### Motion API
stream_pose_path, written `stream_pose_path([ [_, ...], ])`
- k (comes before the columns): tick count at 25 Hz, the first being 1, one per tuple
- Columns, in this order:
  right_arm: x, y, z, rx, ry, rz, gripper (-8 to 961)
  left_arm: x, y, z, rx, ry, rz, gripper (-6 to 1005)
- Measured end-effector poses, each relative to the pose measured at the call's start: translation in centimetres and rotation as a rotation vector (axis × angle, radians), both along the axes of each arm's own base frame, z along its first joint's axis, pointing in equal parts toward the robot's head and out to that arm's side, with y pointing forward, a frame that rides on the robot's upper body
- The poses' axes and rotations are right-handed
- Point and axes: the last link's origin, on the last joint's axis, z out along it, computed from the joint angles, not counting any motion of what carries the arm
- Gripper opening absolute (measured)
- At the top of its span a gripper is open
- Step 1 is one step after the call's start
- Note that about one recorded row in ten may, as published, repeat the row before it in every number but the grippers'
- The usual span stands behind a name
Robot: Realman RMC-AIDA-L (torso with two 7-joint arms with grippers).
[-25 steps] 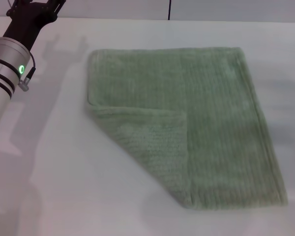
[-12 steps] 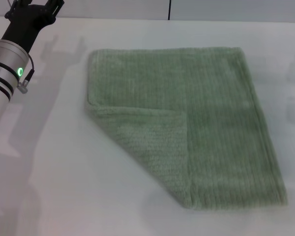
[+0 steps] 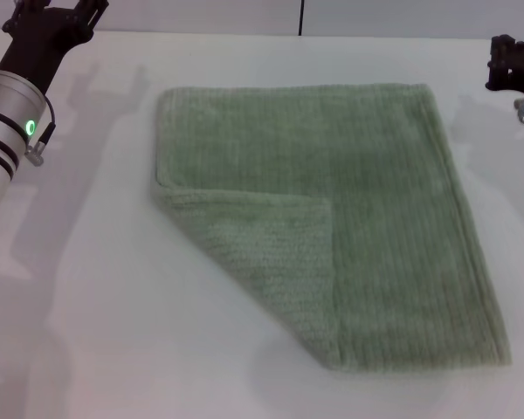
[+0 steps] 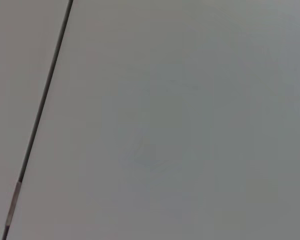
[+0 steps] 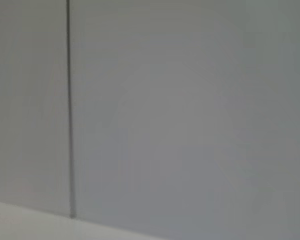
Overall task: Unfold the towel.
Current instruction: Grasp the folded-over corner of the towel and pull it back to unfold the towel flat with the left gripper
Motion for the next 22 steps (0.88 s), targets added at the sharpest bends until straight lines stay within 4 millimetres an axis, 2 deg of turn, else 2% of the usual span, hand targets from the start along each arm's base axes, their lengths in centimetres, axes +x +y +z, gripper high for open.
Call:
stream_pose_path([
  [2, -0.5, 0.1, 0.6, -0.070, 0.038, -0.026, 19, 0.0, 0.0, 0.1, 0.002, 0.001, -0.001, 801],
  [8, -1.8, 0.1, 2.2, -0.257, 0.100, -0.082, 19, 0.2, 0.1, 0.3, 0.012, 0.002, -0.015, 801],
  [16, -2.5, 0.1, 4.5, -0.489, 0.170, -0.180, 18, 0.7, 0.4, 0.5, 0.021, 0.003, -0.036, 800],
  [22, -2.4, 0.5, 4.4, -0.608, 0.128, -0.267, 18, 1.0, 0.4, 0.6, 0.029, -0.001, -0.053, 801],
])
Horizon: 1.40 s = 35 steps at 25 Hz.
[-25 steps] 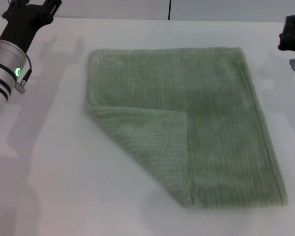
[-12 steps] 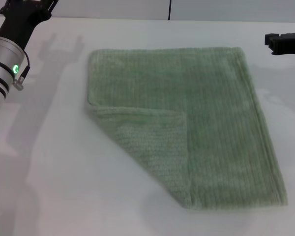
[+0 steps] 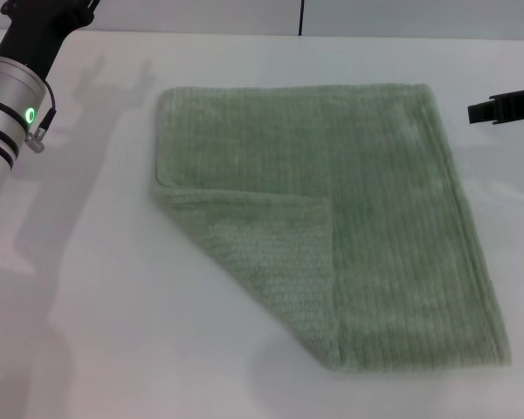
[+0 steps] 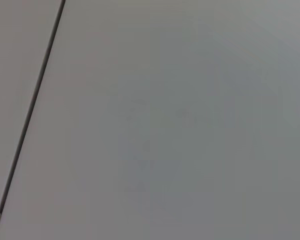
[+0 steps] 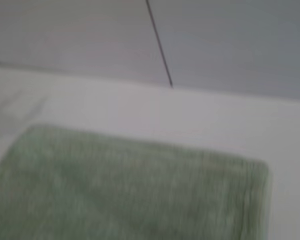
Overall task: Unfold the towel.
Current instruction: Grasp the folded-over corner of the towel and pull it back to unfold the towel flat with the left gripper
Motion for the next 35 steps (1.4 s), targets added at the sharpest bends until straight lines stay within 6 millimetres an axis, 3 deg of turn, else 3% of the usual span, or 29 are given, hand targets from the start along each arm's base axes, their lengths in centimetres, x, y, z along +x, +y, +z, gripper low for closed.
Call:
stream_pose_path([
  [14, 0.0, 2.1, -2.2, -0.253, -0.099, -0.054, 18, 0.3, -0.2, 0.1, 0.012, -0.011, -0.025, 801],
  [35, 2.0, 3.2, -5.4, -0.310, -0.152, -0.028, 15, 1.4, 0.4, 0.1, 0.012, -0.019, -0.056, 800],
])
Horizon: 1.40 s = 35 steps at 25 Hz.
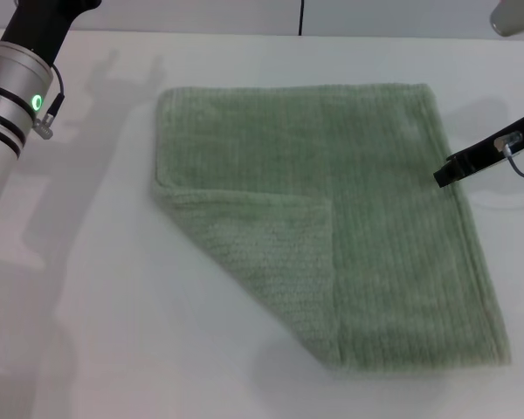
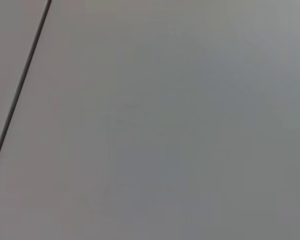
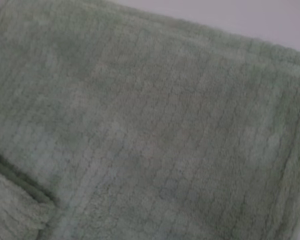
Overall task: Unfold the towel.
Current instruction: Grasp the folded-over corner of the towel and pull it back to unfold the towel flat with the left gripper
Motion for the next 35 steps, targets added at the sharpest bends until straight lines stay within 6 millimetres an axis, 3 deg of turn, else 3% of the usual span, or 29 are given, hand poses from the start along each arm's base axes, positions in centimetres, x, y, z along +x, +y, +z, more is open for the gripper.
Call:
stream_pose_path([
  [35, 0.6, 0.5, -1.2, 0.003, -0.034, 0.037, 2, 0.5, 0.2, -0.3, -0.010, -0.003, -0.006, 800],
])
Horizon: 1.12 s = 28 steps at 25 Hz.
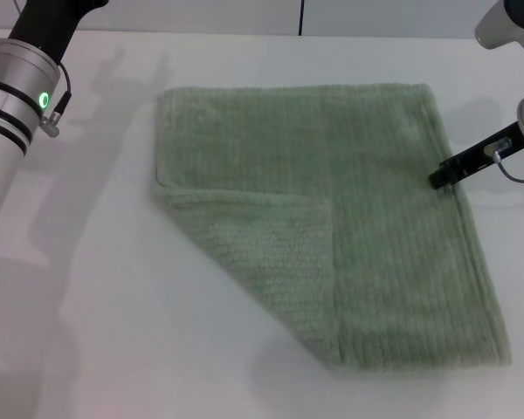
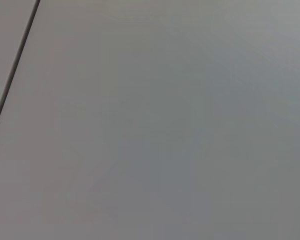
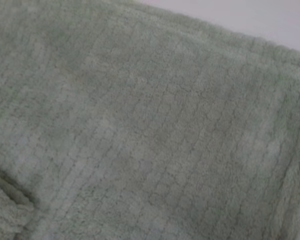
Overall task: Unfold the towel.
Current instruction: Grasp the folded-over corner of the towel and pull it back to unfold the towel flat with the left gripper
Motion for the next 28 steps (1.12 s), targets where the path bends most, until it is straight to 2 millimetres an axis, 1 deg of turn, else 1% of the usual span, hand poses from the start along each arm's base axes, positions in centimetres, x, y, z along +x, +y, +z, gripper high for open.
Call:
stream_pose_path([
  [10, -0.1, 0.1, 0.0, 0.000, -0.001, 0.003, 2, 0.3, 0.1, -0.1, -0.014, -0.002, -0.010, 801],
  [12, -0.2, 0.1, 0.1, 0.000, -0.001, 0.004, 2, 1.0, 0.8, -0.3, -0.109, -0.044, -0.040, 801],
  [15, -0.2, 0.1, 0.0, -0.004, -0.003, 0.003, 2, 1.7, 1.8, 0.0, -0.202, -0.077, -0.052, 800],
  [17, -0.2, 0.1, 0.0, -0.005, -0.004, 0.002, 2, 2.3, 2.3, 0.1, -0.269, -0.082, -0.067, 800],
  [18, -0.2, 0.1, 0.0, -0.007, -0.004, 0.001, 2, 3.0, 2.6, 0.2, -0.313, -0.084, -0.077, 800],
  [23, -0.1, 0.1, -0.1, -0.013, -0.013, -0.001, 2, 5.2, 3.1, 0.2, -0.433, -0.069, -0.095, 801],
  [26, -0.1, 0.1, -0.1, -0.012, -0.015, 0.000, 2, 6.3, 3.2, 0.1, -0.521, -0.032, -0.098, 801],
  [27, -0.1, 0.1, -0.1, -0.012, -0.015, 0.000, 2, 6.3, 3.2, 0.1, -0.521, -0.032, -0.098, 801],
  [28, -0.1, 0.1, -0.1, -0.012, -0.015, 0.000, 2, 6.8, 3.3, 0.0, -0.575, -0.005, -0.098, 801],
])
